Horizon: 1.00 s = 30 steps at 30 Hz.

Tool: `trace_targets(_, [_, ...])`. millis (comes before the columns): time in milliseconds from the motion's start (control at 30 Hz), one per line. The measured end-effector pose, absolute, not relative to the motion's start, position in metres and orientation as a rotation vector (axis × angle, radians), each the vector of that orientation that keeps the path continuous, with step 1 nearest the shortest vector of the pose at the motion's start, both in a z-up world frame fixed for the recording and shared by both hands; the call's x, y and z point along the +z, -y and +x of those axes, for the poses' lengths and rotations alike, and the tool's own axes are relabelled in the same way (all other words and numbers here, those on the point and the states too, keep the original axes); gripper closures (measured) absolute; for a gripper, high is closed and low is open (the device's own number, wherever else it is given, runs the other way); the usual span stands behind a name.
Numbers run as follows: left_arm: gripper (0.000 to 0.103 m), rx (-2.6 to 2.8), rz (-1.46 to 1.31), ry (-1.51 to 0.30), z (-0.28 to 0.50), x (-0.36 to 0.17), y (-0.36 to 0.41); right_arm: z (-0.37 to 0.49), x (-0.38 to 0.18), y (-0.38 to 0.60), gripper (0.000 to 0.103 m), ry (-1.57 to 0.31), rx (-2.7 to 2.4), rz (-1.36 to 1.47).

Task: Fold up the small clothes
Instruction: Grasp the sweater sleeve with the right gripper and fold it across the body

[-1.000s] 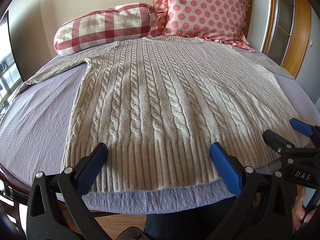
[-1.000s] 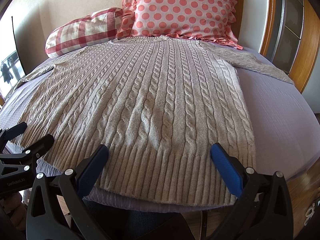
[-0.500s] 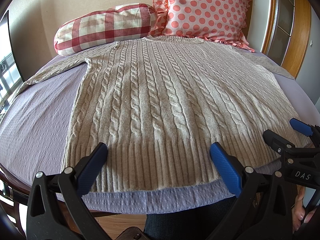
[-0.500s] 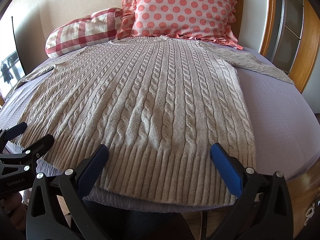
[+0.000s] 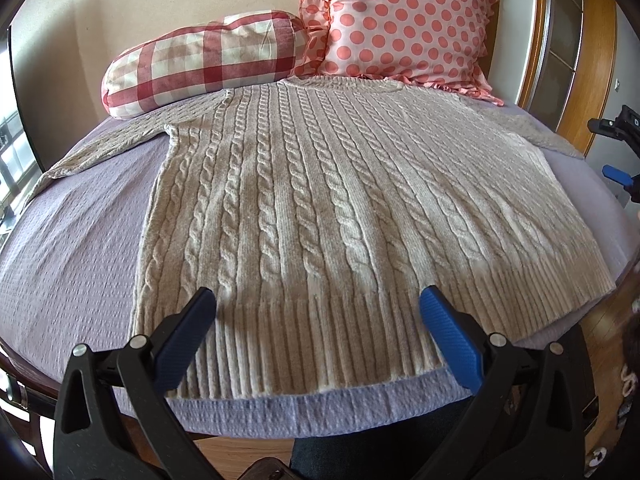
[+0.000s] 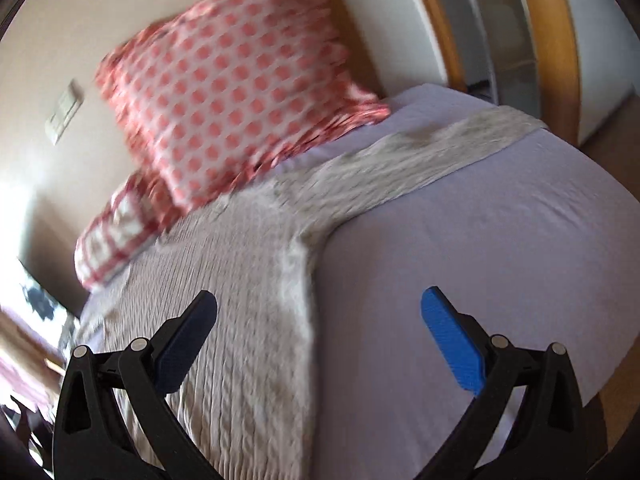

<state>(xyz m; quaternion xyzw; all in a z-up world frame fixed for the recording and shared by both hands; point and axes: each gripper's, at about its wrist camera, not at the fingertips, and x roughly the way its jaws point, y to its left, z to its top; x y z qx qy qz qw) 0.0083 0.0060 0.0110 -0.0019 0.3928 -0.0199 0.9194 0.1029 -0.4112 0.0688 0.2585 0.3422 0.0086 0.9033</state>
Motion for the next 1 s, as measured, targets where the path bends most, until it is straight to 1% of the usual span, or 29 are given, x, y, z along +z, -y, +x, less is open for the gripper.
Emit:
trace_targets(67, [0.002,-0.059,-0.053,-0.778,0.012,0.017,-0.015,0.126,0.073,0.463,0.001,-0.682,-0.065,0.646])
trace_targets(100, [0.002,-0.066,-0.080,-0.763,0.015,0.021,-0.020,0.136,0.073,0.485,0.004,-0.667,-0.115,0.685])
trace_targets(133, [0.002,-0.070,-0.106,-0.747,0.019,0.026,-0.026,0.147,0.072,0.509,0.010,-0.646,-0.167,0.726])
trace_targets(167, [0.002,-0.072,-0.131,-0.729,0.022,0.031,-0.031,0.156,0.070,0.528,0.023,-0.637,-0.217,0.756])
trace_targets(200, [0.002,-0.068,-0.155,-0.709,0.025,0.036,-0.038,0.168,0.066,0.547,0.031,-0.643,-0.265,0.783])
trace_targets(233, [0.002,-0.064,-0.173,-0.689,0.028,0.041,-0.043,0.180,0.061,0.563,0.036,-0.648,-0.296,0.806])
trace_targets(267, [0.002,-0.055,-0.192,-0.664,0.031,0.046,-0.048,0.190,0.055,0.577,0.042,-0.652,-0.325,0.823])
trace_targets(300, [0.002,-0.045,-0.206,-0.641,0.034,0.051,-0.053,0.199,0.048,0.590,0.044,-0.663,-0.354,0.841])
trace_targets(367, [0.002,-0.017,-0.229,-0.598,0.041,0.059,-0.064,0.216,0.033,0.613,0.051,-0.679,-0.408,0.889])
trace_targets(567, [0.002,0.063,-0.273,-0.597,0.063,0.063,-0.090,0.242,-0.005,0.647,0.055,-0.692,-0.488,1.036])
trace_targets(633, [0.002,0.075,-0.281,-0.609,0.069,0.060,-0.095,0.247,-0.007,0.650,0.058,-0.667,-0.502,1.039])
trace_targets(667, [0.002,0.083,-0.282,-0.616,0.071,0.057,-0.097,0.249,-0.007,0.652,0.062,-0.657,-0.505,1.033])
trace_targets(700, [0.002,0.091,-0.283,-0.621,0.073,0.055,-0.099,0.253,-0.009,0.653,0.076,-0.653,-0.505,1.027])
trace_targets(733, [0.002,0.098,-0.284,-0.626,0.075,0.053,-0.102,0.255,-0.012,0.655,0.087,-0.658,-0.508,1.022])
trace_targets(767, [0.002,0.106,-0.291,-0.632,0.077,0.052,-0.105,0.256,-0.015,0.656,0.094,-0.662,-0.507,1.028])
trace_targets(800, [0.002,0.110,-0.300,-0.636,0.077,0.050,-0.108,0.253,-0.011,0.655,0.094,-0.644,-0.505,1.023])
trace_targets(867, [0.002,0.106,-0.340,-0.640,0.076,0.047,-0.120,0.253,0.015,0.640,0.094,-0.586,-0.471,0.915])
trace_targets(1000, [0.002,0.098,-0.451,-0.648,0.076,0.041,-0.152,0.268,0.101,0.552,0.094,-0.481,-0.262,0.607])
